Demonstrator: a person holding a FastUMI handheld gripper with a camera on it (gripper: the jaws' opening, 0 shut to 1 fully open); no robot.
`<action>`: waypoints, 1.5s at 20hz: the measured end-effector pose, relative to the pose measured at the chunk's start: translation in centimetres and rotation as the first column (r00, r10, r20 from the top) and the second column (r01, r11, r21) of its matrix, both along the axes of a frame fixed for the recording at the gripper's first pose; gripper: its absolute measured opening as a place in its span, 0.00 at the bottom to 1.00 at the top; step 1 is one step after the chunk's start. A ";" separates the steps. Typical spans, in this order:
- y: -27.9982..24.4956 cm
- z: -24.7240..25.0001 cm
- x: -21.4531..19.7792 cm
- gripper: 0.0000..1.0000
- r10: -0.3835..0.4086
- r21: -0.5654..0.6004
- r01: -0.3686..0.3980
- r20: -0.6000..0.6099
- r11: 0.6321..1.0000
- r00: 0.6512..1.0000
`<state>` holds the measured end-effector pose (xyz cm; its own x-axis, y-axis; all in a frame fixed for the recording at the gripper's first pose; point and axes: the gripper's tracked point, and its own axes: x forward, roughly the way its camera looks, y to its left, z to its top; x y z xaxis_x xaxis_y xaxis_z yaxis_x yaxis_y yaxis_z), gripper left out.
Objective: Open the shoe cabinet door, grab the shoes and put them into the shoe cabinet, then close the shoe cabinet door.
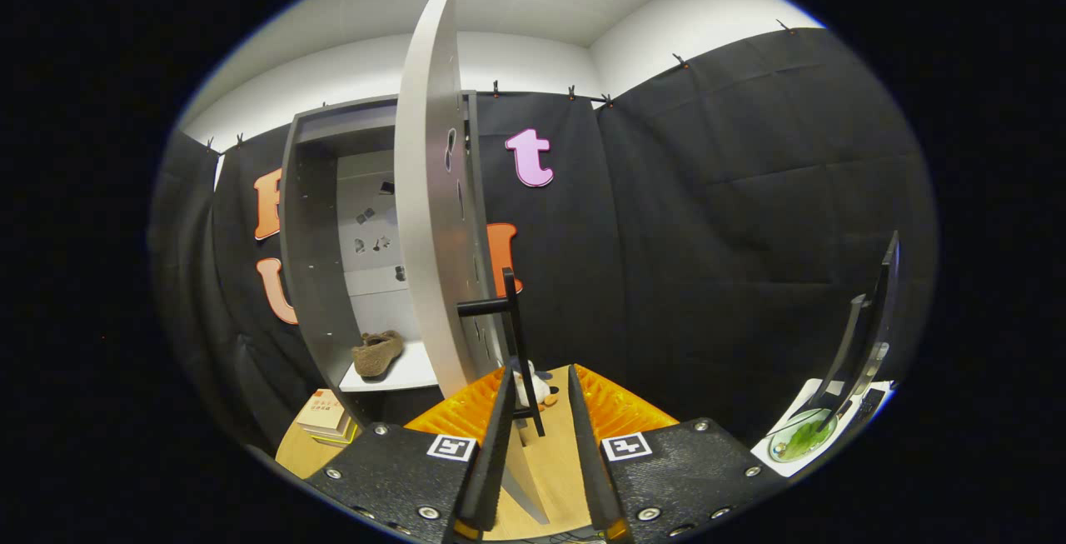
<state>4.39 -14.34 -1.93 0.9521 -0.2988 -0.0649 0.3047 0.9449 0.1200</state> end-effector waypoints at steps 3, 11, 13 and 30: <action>-1.8 0.1 -0.7 0.39 -0.042 -0.010 0.042 0.000 0.999 0.999; -1.8 0.9 -1.9 0.40 -0.050 -0.014 0.050 0.008 0.999 0.999; -0.9 1.0 -1.9 0.40 -0.026 -0.018 0.026 0.004 1.000 1.000; 10.1 -4.2 -1.0 0.40 0.208 0.034 -0.205 -0.089 0.978 0.974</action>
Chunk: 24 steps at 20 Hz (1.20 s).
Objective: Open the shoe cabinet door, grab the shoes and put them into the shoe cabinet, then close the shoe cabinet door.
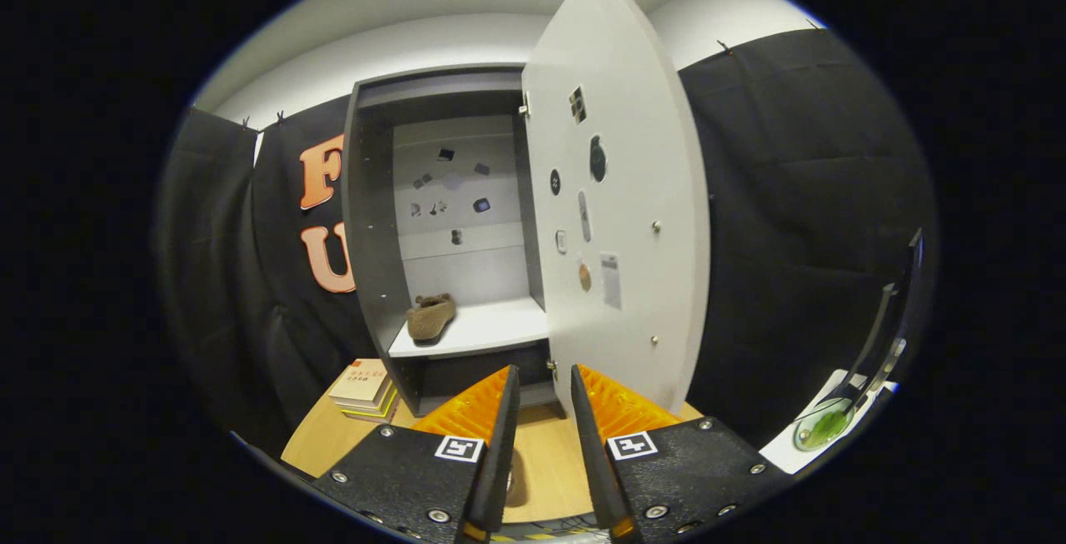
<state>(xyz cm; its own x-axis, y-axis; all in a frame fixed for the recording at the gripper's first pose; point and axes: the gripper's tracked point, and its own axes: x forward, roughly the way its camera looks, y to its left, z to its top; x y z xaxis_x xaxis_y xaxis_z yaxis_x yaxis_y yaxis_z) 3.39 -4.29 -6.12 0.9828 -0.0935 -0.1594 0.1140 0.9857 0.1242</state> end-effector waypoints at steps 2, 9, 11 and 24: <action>2.4 -2.6 0.4 0.40 0.046 0.032 -0.045 -0.045 0.998 0.998; 9.4 -13.6 2.8 0.43 0.179 0.145 -0.150 -0.219 0.978 0.959; 10.3 -17.1 3.4 0.43 0.200 0.160 -0.161 -0.272 0.974 0.941; 12.2 -34.0 8.0 0.44 0.296 0.304 -0.149 -0.525 0.941 0.798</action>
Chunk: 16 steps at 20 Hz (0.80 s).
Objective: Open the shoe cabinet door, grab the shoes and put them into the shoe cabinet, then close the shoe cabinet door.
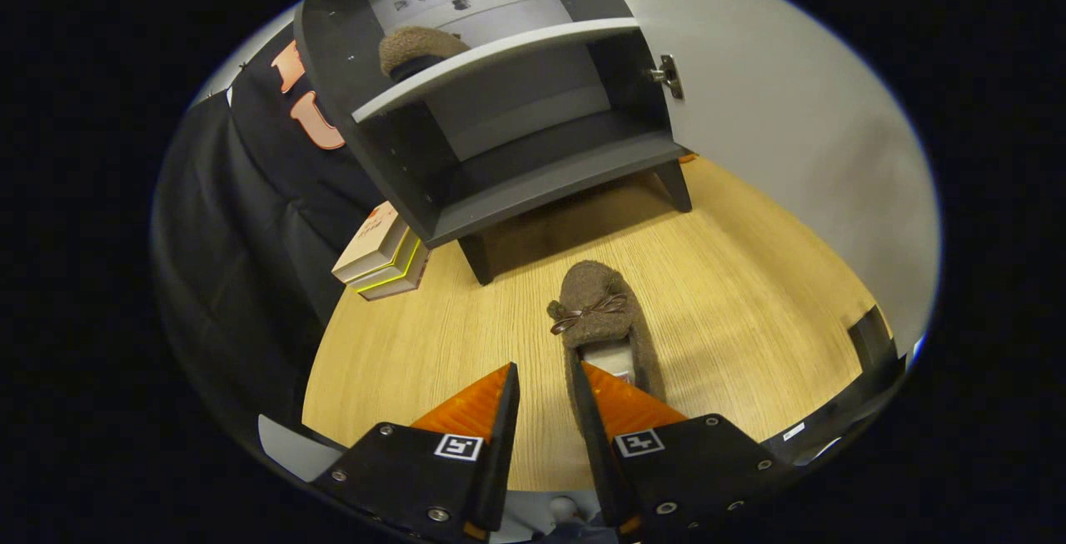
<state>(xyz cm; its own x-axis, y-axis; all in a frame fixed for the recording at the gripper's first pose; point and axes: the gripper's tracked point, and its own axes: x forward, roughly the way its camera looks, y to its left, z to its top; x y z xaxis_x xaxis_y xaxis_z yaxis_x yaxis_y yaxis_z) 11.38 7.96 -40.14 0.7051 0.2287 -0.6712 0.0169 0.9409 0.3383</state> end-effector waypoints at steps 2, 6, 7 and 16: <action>0.0 -1.9 0.9 0.44 0.005 0.000 -0.005 -0.023 1.000 1.000; 0.5 -5.1 2.3 0.44 0.039 -0.004 -0.039 -0.065 0.999 0.997; 0.9 -5.7 2.7 0.44 0.053 -0.002 -0.054 -0.076 0.999 0.996; 1.0 -8.7 4.8 0.12 0.071 -0.050 -0.076 -0.095 0.996 0.993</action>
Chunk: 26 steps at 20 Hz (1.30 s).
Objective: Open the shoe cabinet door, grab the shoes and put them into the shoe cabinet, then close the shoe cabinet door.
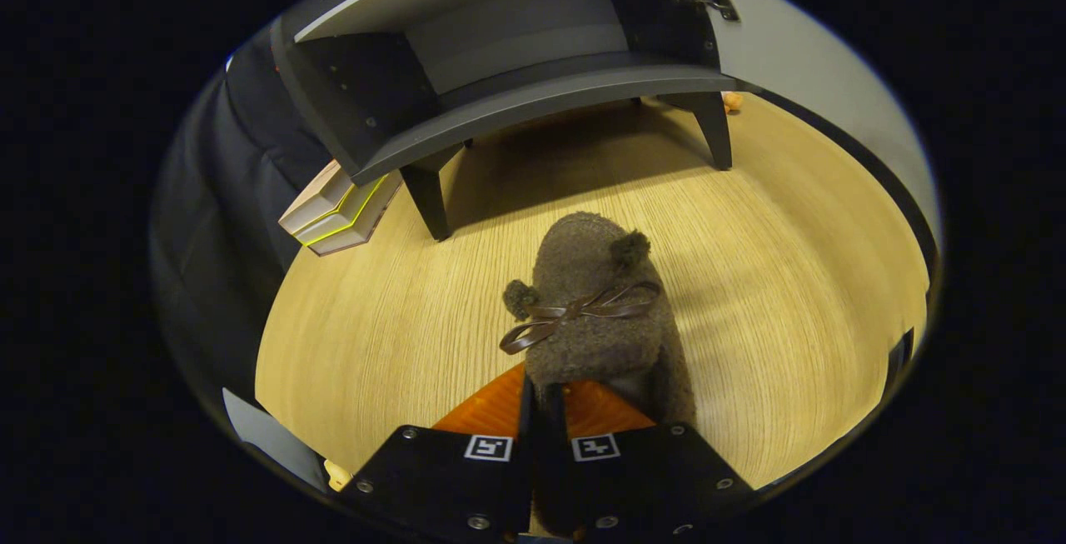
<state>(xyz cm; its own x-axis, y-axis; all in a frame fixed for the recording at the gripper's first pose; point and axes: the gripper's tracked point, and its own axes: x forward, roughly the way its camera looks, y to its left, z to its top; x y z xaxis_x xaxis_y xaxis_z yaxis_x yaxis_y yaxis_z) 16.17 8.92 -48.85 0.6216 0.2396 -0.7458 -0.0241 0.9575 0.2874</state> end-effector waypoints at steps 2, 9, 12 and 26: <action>0.1 0.0 0.1 0.10 0.002 0.024 -0.003 0.006 1.000 1.000; -1.5 2.3 -0.7 0.07 0.017 -0.103 -0.014 0.028 0.995 0.999; -3.5 3.7 -1.6 0.07 -0.001 -0.140 0.003 0.015 0.990 1.000; -4.1 20.2 0.0 0.07 -0.042 -0.102 0.067 0.228 0.993 0.973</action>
